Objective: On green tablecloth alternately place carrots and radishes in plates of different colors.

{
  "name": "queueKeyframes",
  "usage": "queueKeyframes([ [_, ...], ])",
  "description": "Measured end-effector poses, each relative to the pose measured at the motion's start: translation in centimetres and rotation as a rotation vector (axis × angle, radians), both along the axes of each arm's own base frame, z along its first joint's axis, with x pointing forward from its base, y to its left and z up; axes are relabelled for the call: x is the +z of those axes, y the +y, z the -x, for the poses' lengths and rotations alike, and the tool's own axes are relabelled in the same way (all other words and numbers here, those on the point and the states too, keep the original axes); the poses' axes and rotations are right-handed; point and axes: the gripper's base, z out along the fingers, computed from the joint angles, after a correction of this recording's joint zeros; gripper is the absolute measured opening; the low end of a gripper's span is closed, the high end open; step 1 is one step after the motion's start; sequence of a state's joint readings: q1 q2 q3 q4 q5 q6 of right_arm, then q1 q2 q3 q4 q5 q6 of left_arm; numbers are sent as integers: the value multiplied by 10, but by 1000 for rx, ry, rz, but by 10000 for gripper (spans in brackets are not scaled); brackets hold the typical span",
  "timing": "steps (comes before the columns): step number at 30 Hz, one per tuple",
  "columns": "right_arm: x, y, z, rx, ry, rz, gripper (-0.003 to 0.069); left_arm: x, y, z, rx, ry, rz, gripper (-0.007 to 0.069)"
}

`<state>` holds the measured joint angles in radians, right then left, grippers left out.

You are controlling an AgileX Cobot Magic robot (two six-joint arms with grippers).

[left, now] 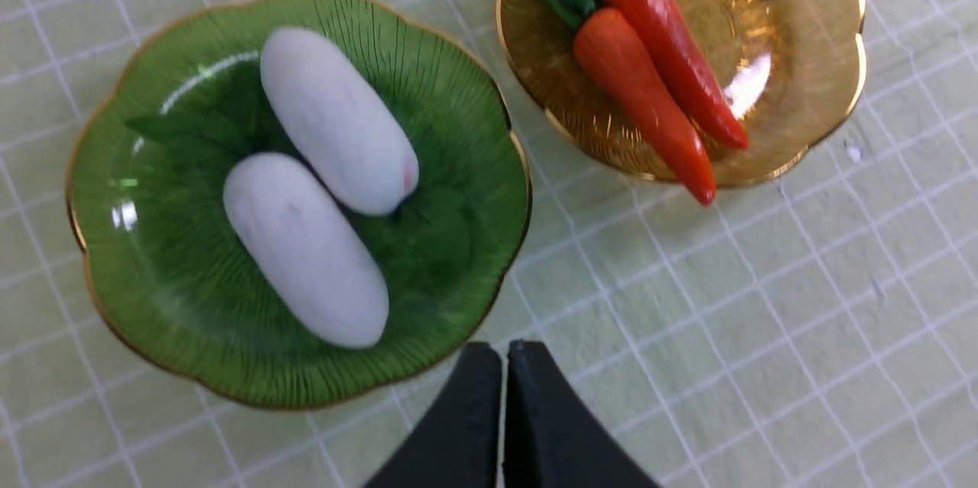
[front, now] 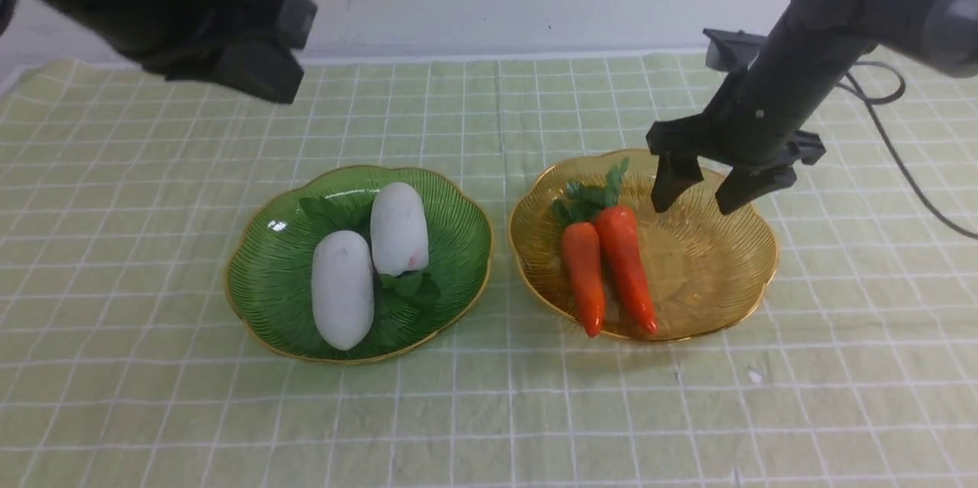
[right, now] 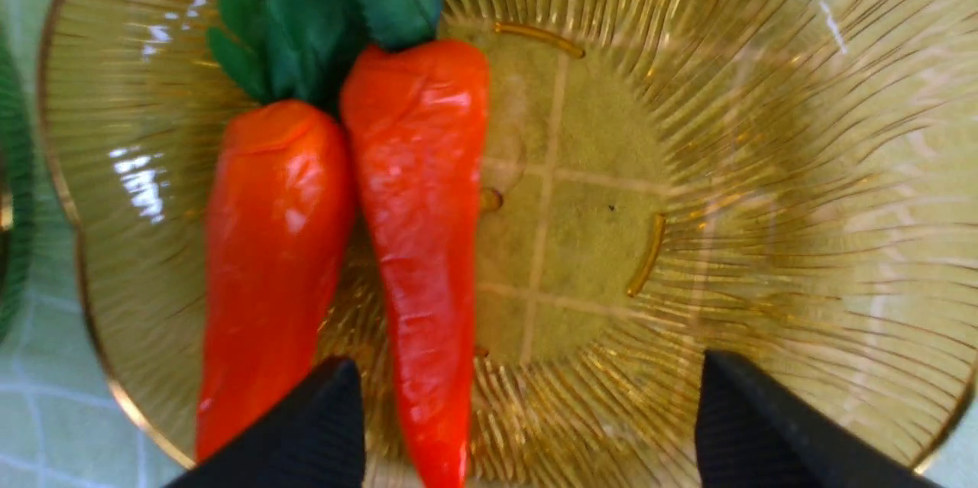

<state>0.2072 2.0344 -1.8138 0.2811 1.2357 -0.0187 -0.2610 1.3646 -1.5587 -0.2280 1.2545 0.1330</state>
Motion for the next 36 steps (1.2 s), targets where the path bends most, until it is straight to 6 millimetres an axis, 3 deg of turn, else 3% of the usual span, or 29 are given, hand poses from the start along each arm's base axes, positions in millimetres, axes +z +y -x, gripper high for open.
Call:
queueKeyframes([
  [1,2,0,2,2,-3,-1,525,2,1,3,0,-9,1,-8],
  [4,70,-9,45,14,-143,-26,459,-8,15,48,12,-25,-12,-8],
  [5,81,-11,52,14,-169,-30,453,-9,16,50,14,-28,-13,-8],
  [7,131,-23,101,17,-297,-33,349,-18,23,76,32,-47,-4,-8],
  [8,160,-32,139,20,-390,-36,270,-24,28,95,37,-70,8,-8],
  [10,182,-46,194,12,-556,-39,148,-32,34,120,47,-137,44,-8],
  [12,194,-56,235,-7,-730,-57,72,-39,38,133,60,-206,73,-8],
  [15,185,-70,281,-46,-994,-78,7,-49,43,147,85,-316,114,-8],
  [19,147,-93,357,-125,-1428,-95,-13,-61,47,156,111,-414,150,-8],
  [24,94,-104,405,-178,-1591,-164,-13,-67,46,154,120,-424,172,-8],
  [26,70,-106,411,-190,-1617,-176,-13,-69,45,152,122,-420,172,-8],
  [32,45,-105,402,-195,-1583,-168,-13,-72,45,150,126,-425,175,-8],
  [36,36,-104,398,-183,-1552,-146,-14,-74,50,164,126,-469,176,-8],
])
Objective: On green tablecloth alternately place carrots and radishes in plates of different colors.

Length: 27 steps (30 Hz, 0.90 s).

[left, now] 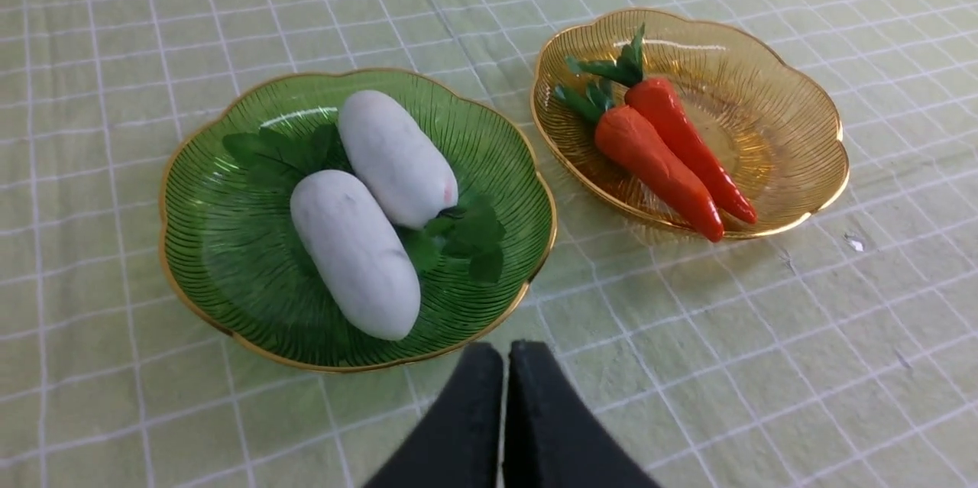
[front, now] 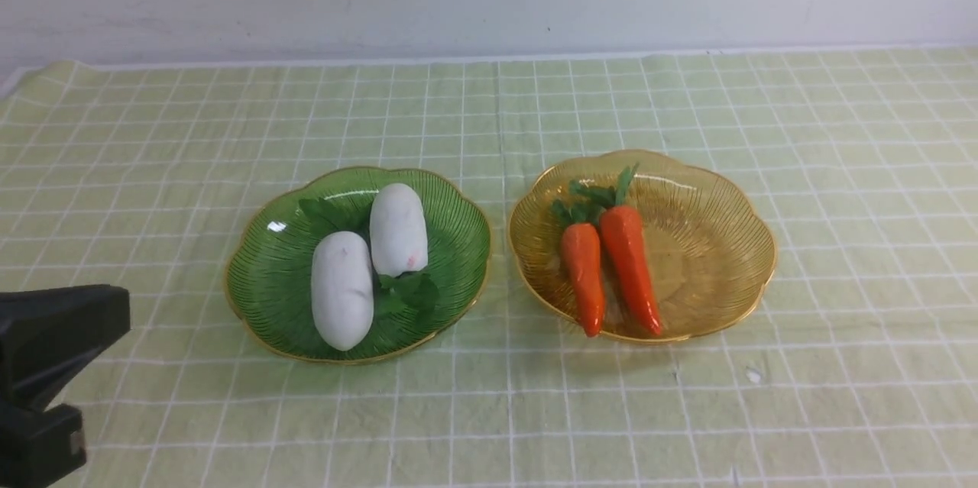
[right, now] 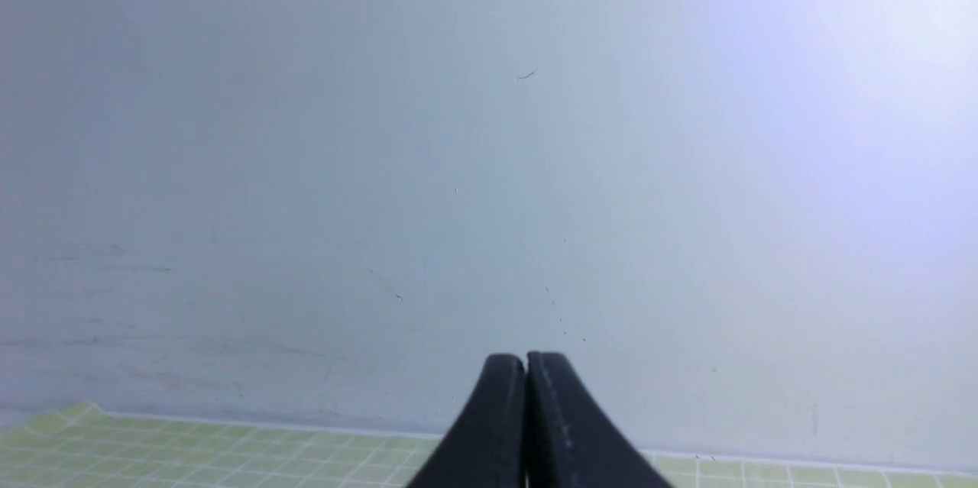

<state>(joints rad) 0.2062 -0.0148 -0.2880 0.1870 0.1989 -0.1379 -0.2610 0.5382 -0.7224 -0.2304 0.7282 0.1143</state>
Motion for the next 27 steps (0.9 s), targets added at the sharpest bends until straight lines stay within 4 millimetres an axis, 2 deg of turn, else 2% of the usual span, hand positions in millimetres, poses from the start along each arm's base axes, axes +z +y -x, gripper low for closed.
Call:
queueKeyframes([
  [6,-1,0,0,0,4,2,-14,-12,9,32,7,-107,21,-8],
  [12,-1,0,0,0,4,2,-14,-15,11,48,-12,-130,64,-8],
  [23,-1,0,0,0,3,4,-14,-16,11,49,-22,-125,42,-8],
  [27,-1,0,0,0,4,4,-14,-25,14,45,1,-174,-13,-8],
])
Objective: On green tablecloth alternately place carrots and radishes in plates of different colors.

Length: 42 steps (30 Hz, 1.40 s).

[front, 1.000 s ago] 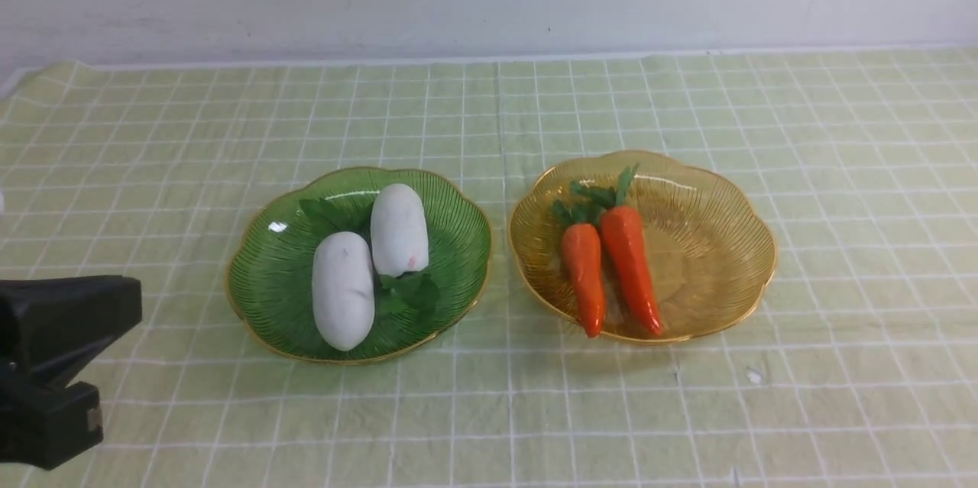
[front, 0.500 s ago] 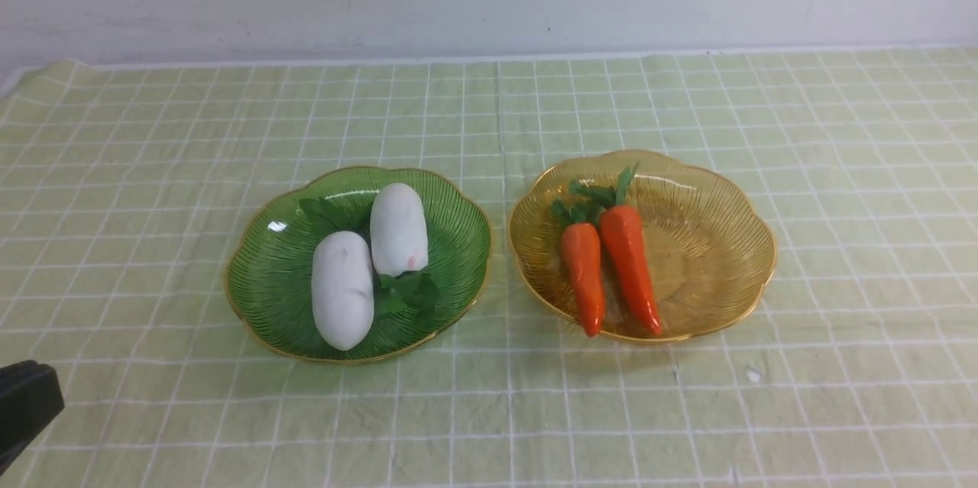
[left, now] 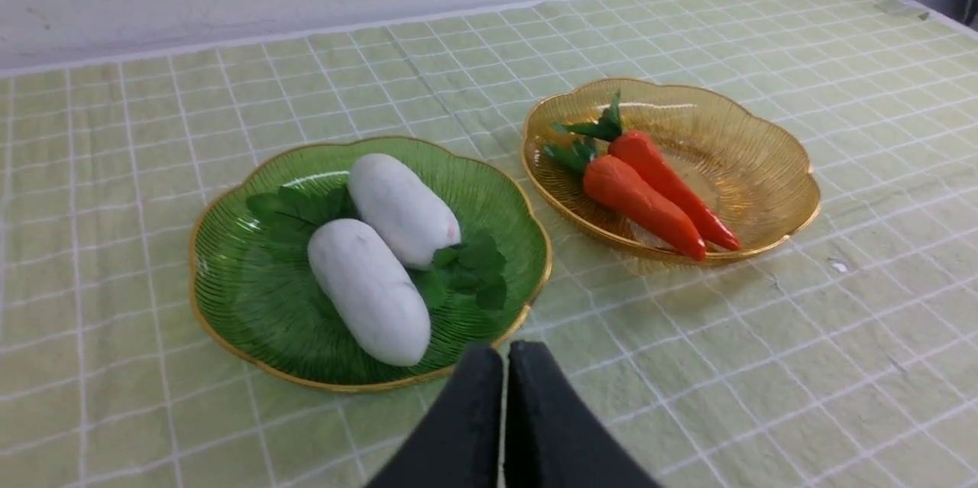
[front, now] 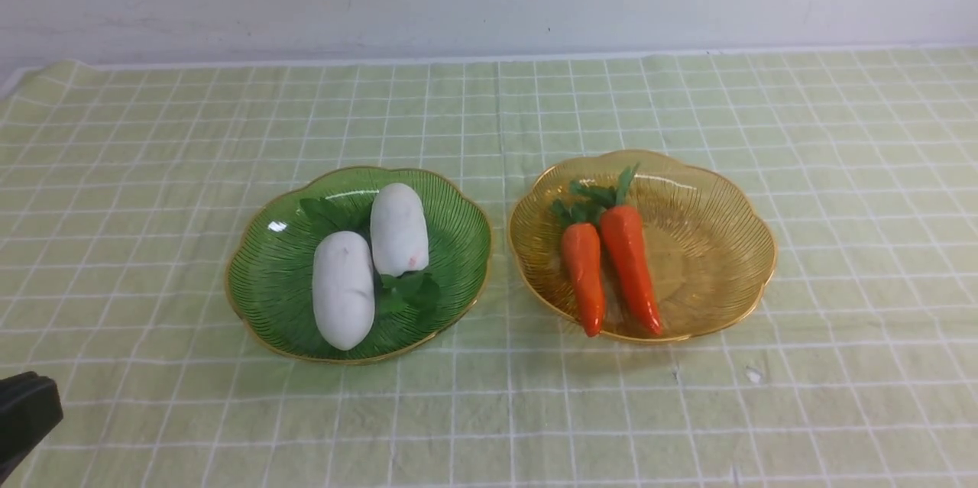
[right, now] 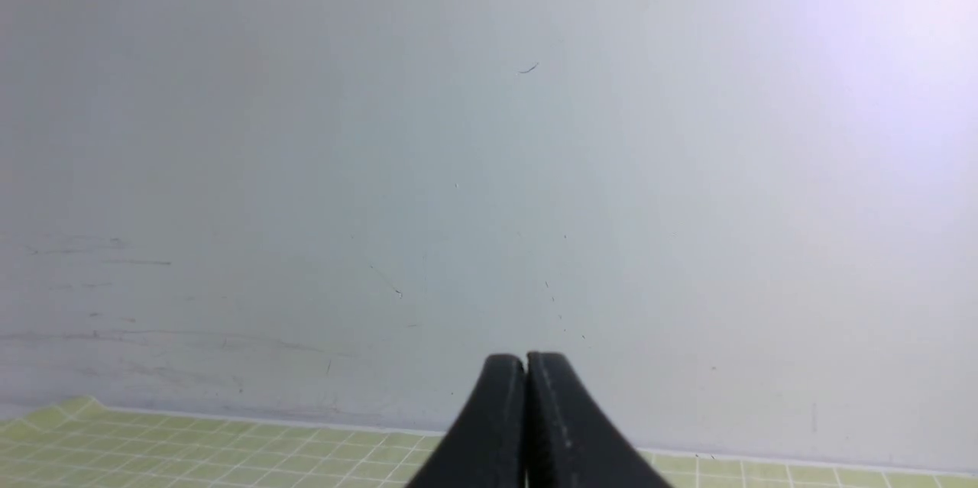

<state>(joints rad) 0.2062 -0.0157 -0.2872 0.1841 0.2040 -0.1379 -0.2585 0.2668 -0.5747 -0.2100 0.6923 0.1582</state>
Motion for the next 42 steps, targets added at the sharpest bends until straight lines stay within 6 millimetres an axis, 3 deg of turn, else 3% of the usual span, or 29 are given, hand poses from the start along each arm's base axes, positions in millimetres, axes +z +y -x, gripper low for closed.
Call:
queueKeyframes([
  [4,0,0,0,0,0,0,-14,-17,5,-2,66,-65,-12,-8],
  [11,0,0,0,0,0,0,-14,-111,18,-8,278,-97,-83,-8],
  [16,0,0,0,0,0,0,-14,-155,20,-9,285,-8,-154,-8],
  [42,-1,0,0,1,7,2,-14,-156,20,-9,285,-6,-161,-8],
])
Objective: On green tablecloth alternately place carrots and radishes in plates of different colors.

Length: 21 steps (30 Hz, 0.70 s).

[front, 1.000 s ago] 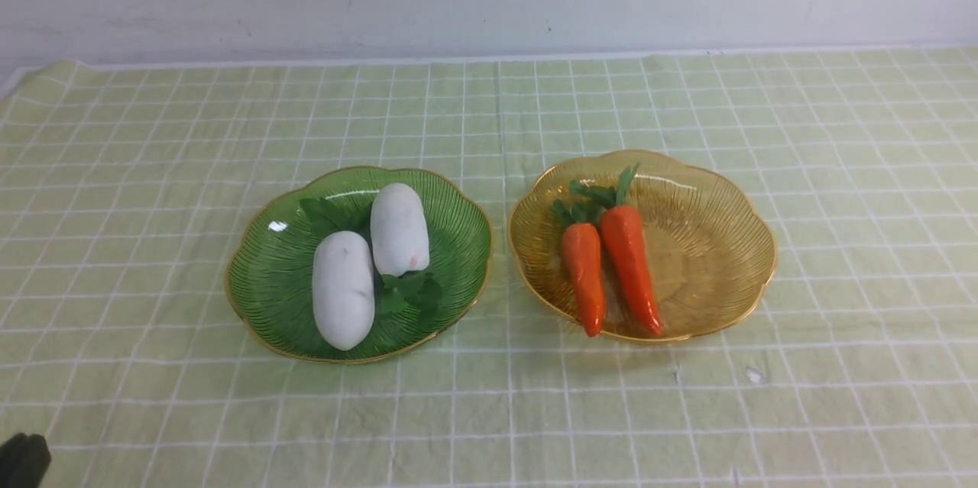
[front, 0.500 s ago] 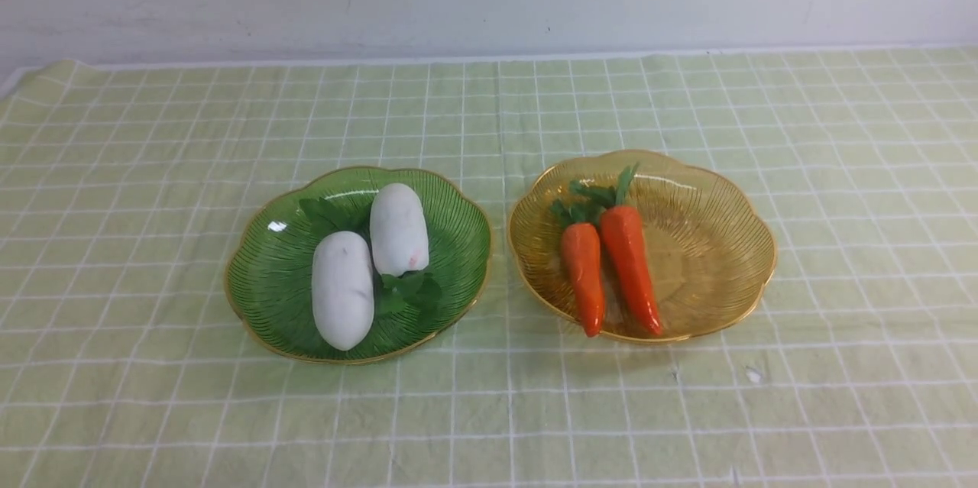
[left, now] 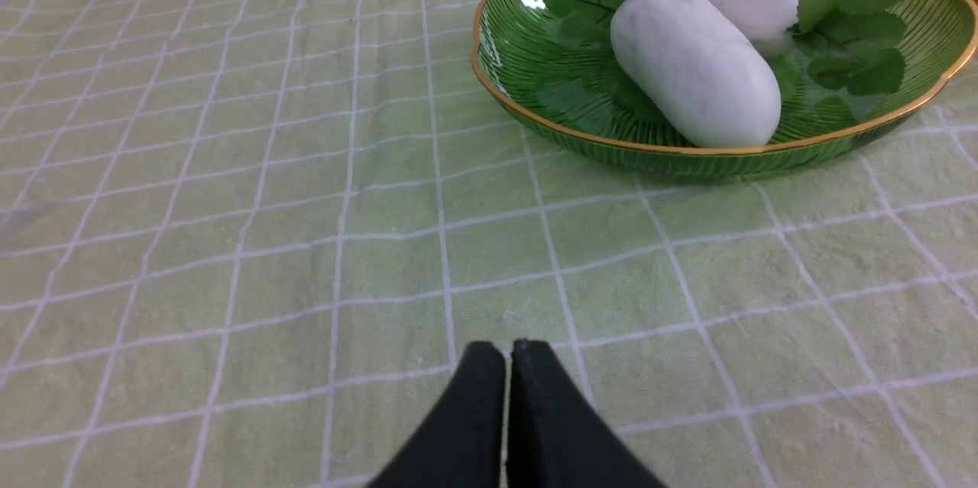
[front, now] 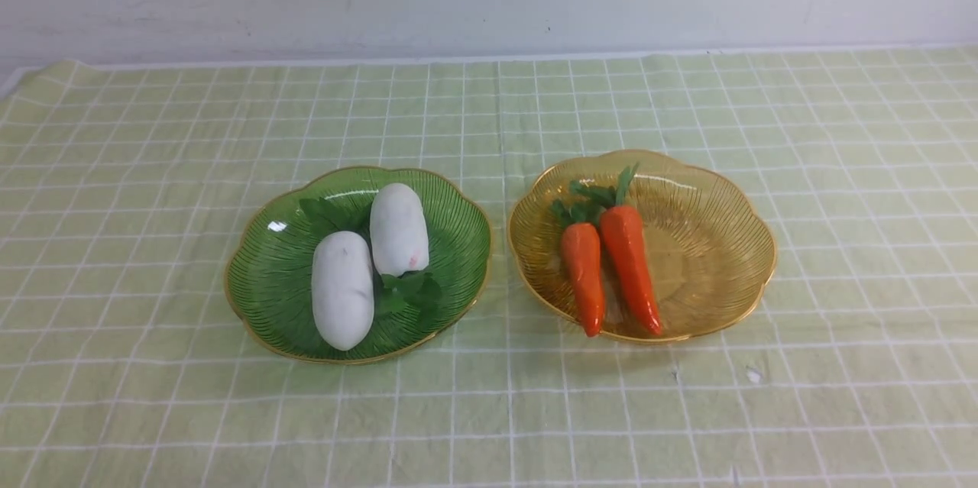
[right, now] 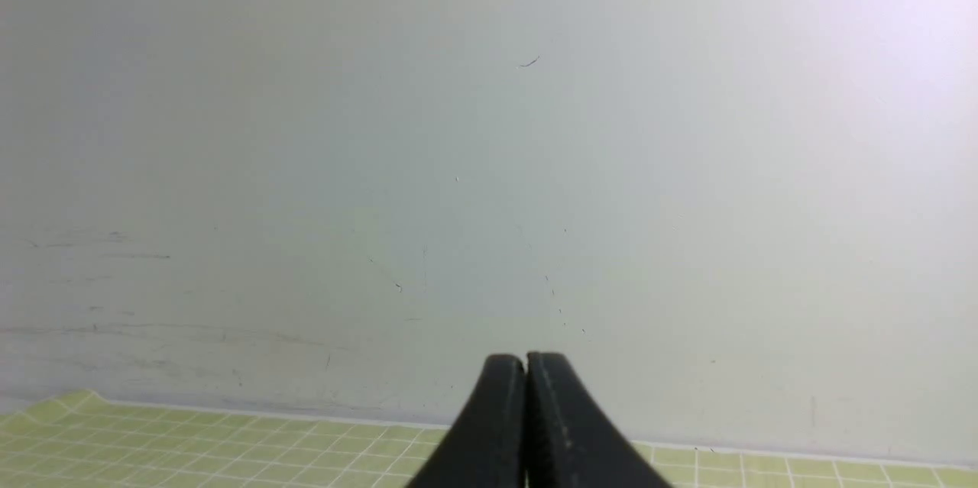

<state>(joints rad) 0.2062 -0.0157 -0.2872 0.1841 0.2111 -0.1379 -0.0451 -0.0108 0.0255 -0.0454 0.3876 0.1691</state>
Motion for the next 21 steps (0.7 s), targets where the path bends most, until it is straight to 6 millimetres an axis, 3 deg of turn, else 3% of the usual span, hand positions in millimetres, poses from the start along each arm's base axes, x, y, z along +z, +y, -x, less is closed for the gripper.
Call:
queueKeyframes([
  [7,-3,0,-1,-32,-2,85,-14,0,0,0,0,0,0,-8],
  [10,-15,-1,-6,-87,43,140,-14,0,0,0,0,0,0,-8],
  [15,-73,-8,-23,-251,252,178,-14,0,0,0,0,0,0,-8],
  [17,-106,-10,-28,-282,378,185,-14,0,0,0,1,0,0,-8],
  [21,-117,-9,-27,-265,468,175,-14,0,0,0,1,0,0,-8],
])
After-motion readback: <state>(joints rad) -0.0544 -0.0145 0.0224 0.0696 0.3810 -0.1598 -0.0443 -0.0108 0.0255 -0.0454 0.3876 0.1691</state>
